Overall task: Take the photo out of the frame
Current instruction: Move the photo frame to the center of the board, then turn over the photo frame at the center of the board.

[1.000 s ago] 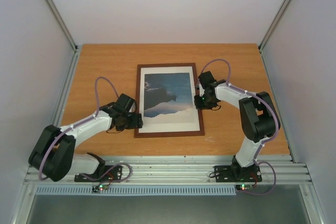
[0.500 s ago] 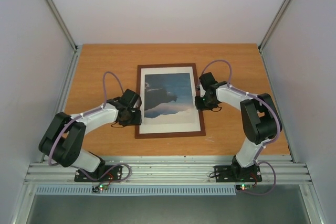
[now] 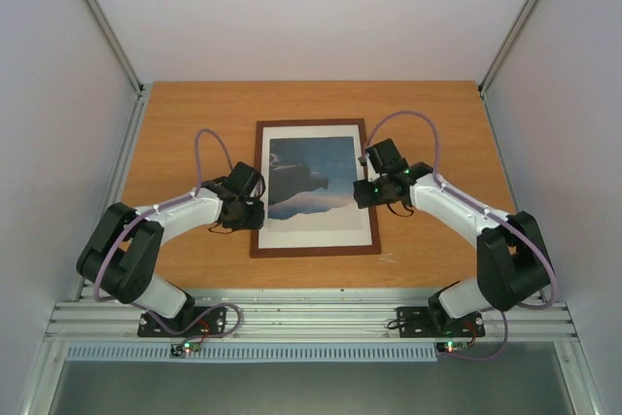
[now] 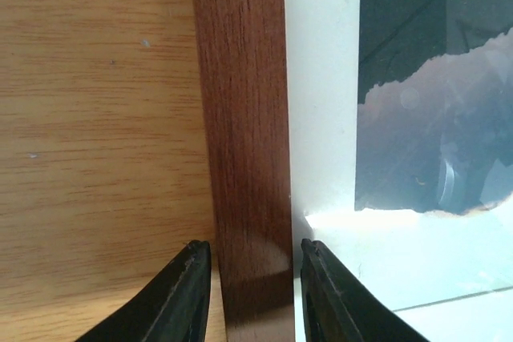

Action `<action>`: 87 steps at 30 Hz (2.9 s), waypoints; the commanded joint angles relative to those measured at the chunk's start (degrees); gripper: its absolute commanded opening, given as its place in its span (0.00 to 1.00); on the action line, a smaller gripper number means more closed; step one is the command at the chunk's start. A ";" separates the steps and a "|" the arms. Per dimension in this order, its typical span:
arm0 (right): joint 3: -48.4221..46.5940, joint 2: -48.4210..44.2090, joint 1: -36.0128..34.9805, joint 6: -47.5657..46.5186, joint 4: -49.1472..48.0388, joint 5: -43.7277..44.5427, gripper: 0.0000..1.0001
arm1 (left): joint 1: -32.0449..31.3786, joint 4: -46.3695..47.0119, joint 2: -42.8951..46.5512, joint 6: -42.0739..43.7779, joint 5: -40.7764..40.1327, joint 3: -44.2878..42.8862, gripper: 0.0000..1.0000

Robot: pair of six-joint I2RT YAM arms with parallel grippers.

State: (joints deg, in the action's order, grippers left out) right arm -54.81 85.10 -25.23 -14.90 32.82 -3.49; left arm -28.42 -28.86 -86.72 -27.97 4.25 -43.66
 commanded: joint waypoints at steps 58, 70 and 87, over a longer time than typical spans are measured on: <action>0.54 21.11 -63.68 -17.72 -22.82 70.46 0.95 | -6.56 -8.26 13.20 -1.97 -11.69 -5.19 0.01; -1.62 23.71 -60.24 -12.31 -15.61 70.49 0.81 | -6.53 -8.55 16.67 -2.79 -10.78 -3.73 0.00; 1.72 16.07 -57.82 -14.14 -17.33 68.46 0.24 | -4.68 -8.26 27.64 -5.92 -14.53 -0.95 0.03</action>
State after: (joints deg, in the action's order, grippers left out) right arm -54.19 105.71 -84.88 -30.09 19.92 63.18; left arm -34.44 -39.44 -63.51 -32.01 -8.84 -45.67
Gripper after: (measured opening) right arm 0.275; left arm 0.015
